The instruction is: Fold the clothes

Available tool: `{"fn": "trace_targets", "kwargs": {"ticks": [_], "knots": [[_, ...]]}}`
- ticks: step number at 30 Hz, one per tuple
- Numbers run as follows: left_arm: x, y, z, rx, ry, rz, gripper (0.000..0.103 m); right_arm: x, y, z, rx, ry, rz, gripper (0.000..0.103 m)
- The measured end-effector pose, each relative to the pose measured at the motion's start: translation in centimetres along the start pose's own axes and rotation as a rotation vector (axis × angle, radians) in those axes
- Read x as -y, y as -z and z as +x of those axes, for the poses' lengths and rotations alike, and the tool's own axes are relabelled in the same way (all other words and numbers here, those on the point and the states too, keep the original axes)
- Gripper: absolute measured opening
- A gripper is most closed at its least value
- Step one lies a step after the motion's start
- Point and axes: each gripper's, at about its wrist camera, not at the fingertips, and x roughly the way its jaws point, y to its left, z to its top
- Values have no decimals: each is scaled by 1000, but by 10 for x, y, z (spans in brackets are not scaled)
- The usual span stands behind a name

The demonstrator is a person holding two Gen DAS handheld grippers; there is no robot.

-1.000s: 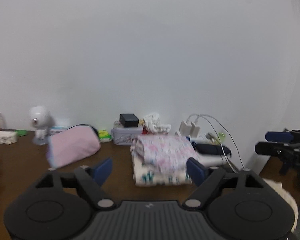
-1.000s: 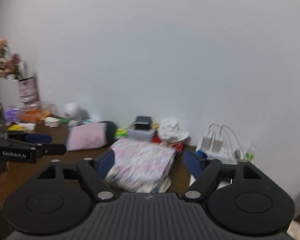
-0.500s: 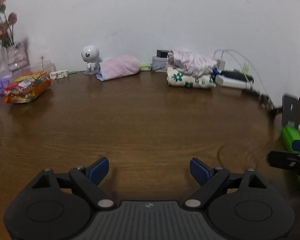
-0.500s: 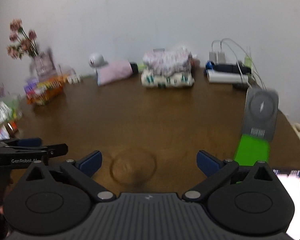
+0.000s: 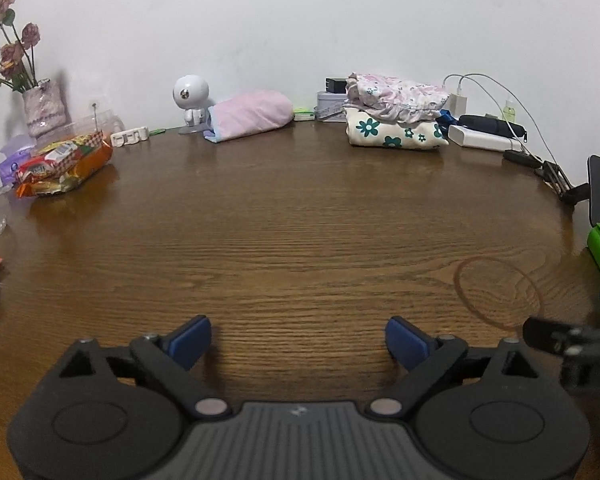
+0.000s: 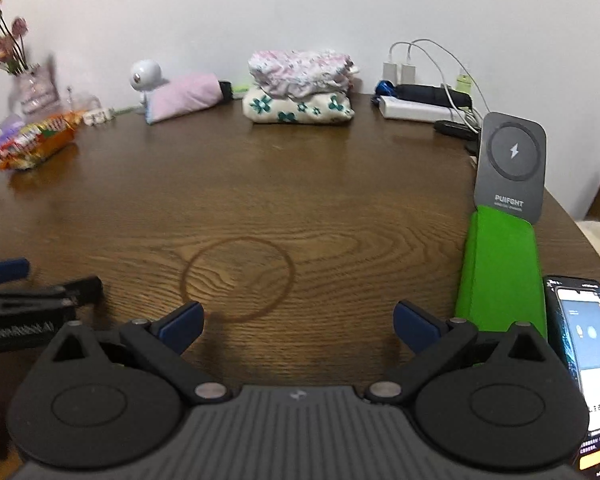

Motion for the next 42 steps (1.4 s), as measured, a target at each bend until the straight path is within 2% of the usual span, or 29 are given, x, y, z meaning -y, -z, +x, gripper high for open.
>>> {"fn": "trace_targets", "kwargs": {"ticks": [4, 23, 42], "knots": [[1, -2, 3, -10, -7, -15, 103, -6, 2, 5, 10, 32, -2, 103], [1, -2, 4, -17, 26, -18, 103, -10, 2, 9, 21, 29, 28, 103], [2, -2, 4, -17, 19, -24, 103, -11, 3, 9, 21, 27, 28, 103]]}}
